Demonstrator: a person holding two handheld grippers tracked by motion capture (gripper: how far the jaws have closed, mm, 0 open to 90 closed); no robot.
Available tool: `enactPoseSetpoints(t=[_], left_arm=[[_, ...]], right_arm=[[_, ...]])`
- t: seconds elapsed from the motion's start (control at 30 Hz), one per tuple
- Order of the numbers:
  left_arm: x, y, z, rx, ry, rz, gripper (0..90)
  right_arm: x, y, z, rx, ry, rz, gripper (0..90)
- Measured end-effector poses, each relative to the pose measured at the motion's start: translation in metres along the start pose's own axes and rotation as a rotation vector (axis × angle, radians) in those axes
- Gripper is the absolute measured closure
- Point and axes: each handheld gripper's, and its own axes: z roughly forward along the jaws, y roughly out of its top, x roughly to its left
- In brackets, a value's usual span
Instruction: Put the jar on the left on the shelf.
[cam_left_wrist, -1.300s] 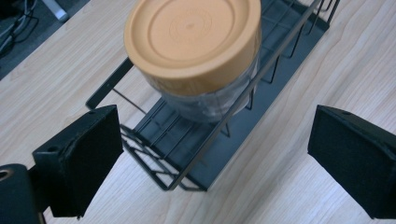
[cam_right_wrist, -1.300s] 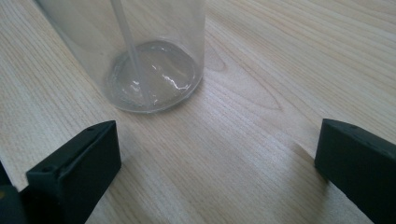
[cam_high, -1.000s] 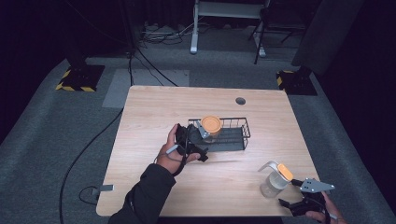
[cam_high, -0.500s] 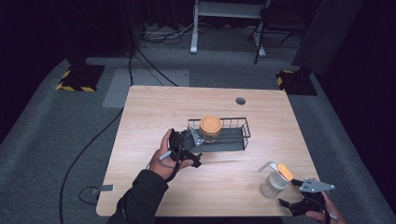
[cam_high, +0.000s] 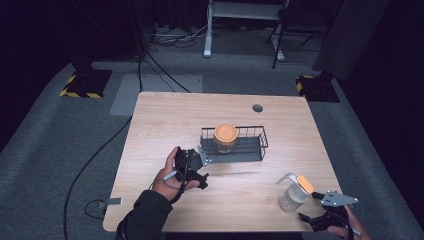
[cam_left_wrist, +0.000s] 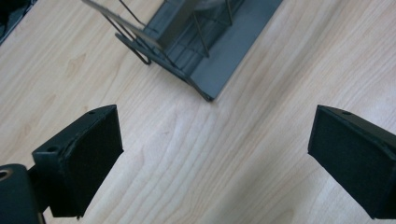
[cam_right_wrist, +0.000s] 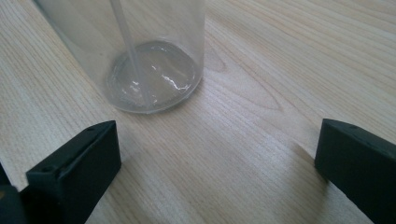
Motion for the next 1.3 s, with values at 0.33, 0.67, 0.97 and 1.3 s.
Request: enactPoseSetpoints(t=[0.33, 0.67, 0.97, 1.3], left_arm=[[0.002, -0.023, -0.003, 0.008, -0.001, -0.018, 3.1], [0.004, -0.048, -0.003, 0.018, -0.006, -0.043, 3.1], [0.006, -0.071, -0.002, 0.029, -0.021, -0.083, 3.1], [0.007, -0.091, -0.001, 0.020, -0.036, -0.120, 3.1]], right_arm=[[0.000, 0.000, 0.000, 0.000, 0.000, 0.000, 0.1], [0.000, 0.000, 0.000, 0.000, 0.000, 0.000, 0.1], [0.000, 0.000, 0.000, 0.000, 0.000, 0.000, 0.1], [0.000, 0.000, 0.000, 0.000, 0.000, -0.001, 0.1]])
